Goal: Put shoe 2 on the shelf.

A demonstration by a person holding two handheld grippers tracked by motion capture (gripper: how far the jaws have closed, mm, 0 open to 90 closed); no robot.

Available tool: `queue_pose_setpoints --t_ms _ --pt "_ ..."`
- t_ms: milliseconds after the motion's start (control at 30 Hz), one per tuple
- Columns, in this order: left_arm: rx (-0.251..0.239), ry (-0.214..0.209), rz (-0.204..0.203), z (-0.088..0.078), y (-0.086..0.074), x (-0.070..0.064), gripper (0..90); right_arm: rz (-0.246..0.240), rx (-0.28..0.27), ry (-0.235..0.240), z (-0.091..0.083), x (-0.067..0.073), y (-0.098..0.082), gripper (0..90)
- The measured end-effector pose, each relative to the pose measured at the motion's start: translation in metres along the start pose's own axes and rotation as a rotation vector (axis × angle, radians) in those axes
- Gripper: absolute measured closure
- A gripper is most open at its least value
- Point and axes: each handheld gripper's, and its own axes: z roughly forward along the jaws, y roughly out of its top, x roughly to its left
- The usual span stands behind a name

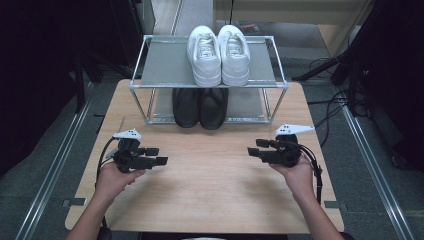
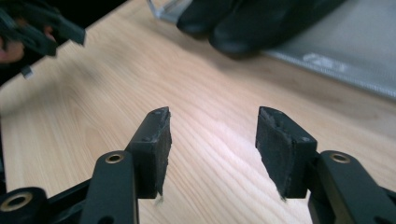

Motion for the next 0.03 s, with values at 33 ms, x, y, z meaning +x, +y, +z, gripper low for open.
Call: queue_pose_setpoints --t_ms 33 --pt "-0.002 0.003 0.003 0.0002 0.0001 -0.0002 35.4 0.003 0.002 0.003 -0.0003 -0.0004 -0.0018 46.1"
